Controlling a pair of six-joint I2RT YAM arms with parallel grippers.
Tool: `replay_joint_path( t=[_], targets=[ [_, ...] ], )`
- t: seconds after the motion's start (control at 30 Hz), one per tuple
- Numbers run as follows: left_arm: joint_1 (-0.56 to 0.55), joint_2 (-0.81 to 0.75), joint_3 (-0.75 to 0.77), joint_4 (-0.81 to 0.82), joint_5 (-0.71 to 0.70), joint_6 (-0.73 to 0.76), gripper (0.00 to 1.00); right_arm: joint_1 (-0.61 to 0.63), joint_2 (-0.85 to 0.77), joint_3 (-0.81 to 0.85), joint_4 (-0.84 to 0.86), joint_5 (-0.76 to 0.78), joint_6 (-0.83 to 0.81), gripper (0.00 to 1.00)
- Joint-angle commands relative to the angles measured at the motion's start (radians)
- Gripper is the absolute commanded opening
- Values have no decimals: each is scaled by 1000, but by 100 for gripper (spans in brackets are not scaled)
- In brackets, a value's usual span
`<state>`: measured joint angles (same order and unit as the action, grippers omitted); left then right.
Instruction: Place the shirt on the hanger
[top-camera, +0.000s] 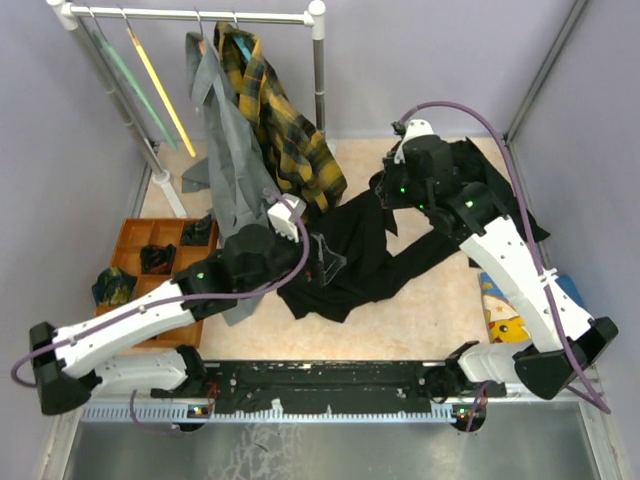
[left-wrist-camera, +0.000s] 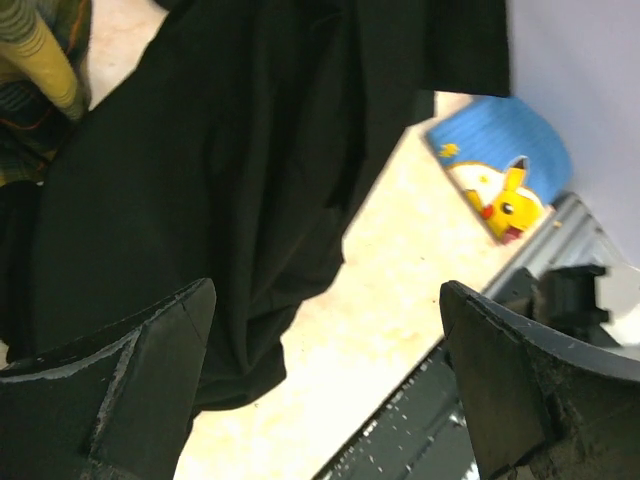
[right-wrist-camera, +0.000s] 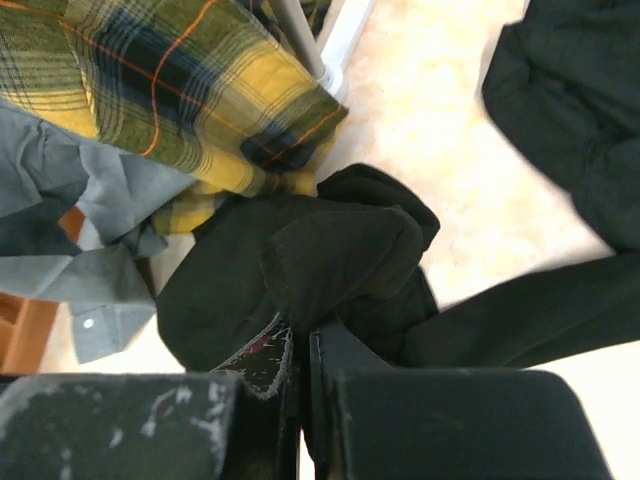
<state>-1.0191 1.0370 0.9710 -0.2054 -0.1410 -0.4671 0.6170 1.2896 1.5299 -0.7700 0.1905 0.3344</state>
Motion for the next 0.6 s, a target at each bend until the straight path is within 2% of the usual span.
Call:
replay_joint_path(
  t=[0.0, 0.27, 0.43, 0.5, 0.53, 0.57],
  targets=[
    [-78, 81, -11, 178, -282, 12, 99, -58, -72, -42, 82, -197, 90, 0],
    [-130, 288, 32, 410, -303, 103, 99, -87, -109, -59, 107, -313, 149, 0],
    [-134, 401, 89, 437, -343, 153, 99, -87, -127, -37, 109, -367, 176, 0],
    [-134, 423, 95, 441, -390, 159, 92, -89, -135, -21, 105, -384, 185, 1],
    [-133, 427, 97, 442, -396, 157, 86, -88, -140, -16, 105, -390, 188, 1],
    [-131, 428, 100, 440, -395, 157, 76, -88, -144, -11, 105, -393, 191, 1]
  ],
)
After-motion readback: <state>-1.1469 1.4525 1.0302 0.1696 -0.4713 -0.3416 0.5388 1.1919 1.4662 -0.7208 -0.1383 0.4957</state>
